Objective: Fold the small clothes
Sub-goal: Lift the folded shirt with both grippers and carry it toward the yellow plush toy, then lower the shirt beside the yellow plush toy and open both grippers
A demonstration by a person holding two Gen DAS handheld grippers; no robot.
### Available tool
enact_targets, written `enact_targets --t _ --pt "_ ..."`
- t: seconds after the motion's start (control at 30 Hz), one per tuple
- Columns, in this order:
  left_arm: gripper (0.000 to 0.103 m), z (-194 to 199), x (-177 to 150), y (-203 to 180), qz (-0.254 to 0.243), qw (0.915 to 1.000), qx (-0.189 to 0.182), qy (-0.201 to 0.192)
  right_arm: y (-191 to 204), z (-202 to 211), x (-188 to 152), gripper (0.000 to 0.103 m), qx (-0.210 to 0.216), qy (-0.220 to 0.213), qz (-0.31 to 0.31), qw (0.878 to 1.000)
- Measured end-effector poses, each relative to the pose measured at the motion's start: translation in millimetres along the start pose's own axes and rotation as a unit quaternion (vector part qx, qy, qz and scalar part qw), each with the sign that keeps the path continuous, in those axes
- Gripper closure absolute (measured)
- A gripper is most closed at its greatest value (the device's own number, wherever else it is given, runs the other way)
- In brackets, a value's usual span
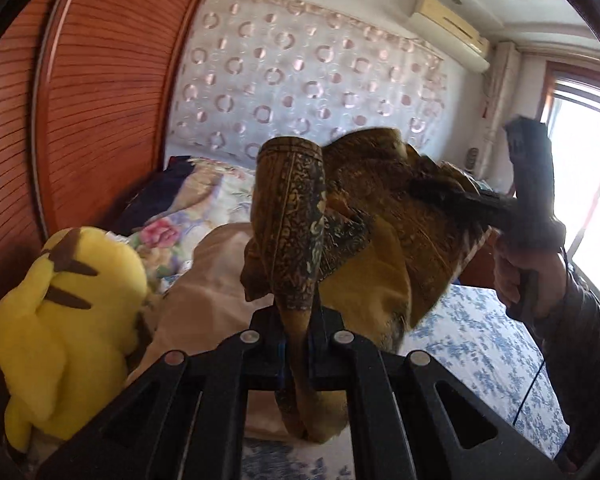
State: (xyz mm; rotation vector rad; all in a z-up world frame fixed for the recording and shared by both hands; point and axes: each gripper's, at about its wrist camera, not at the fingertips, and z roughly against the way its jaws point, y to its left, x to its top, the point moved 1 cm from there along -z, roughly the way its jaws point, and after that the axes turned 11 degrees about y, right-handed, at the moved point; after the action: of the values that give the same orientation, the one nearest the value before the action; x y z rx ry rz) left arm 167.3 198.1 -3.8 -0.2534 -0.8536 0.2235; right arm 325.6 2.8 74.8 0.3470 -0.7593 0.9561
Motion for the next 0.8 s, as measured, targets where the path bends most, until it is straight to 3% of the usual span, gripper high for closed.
enact_targets --t 0.17,0.4,0.5,0.53,0.57,0.63,0.8 --pt "0.099 -2 -24 19 0.024 0.9997 0.001 0.007 36 -60 40 0.092 0.011 0.017 0.052 0.998" --pt "0.099 -6 -42 47 0.045 0.9983 0.019 0.032 73 -122 65 0.092 0.038 0.044 0.096 0.994" --pt "0.099 -8 -46 52 0.048 0.9976 0.027 0.043 78 -138 73 0.085 0.039 0.045 0.089 0.994" --pt "0.099 -8 -46 52 0.05 0.9973 0.029 0.045 75 -145 77 0.078 0.039 0.051 0.077 0.995" --pt "0.099 -8 -47 52 0.05 0.9972 0.031 0.047 73 -148 81 0.069 0.033 0.053 0.07 0.996" --pt "0.099 -8 -49 51 0.051 0.9967 0.039 0.05 71 -146 87 0.062 0.006 0.041 0.059 0.997" --pt "0.099 -9 -52 49 0.047 0.9968 0.042 0.05 61 -119 77 0.062 -0.041 0.006 0.042 0.998"
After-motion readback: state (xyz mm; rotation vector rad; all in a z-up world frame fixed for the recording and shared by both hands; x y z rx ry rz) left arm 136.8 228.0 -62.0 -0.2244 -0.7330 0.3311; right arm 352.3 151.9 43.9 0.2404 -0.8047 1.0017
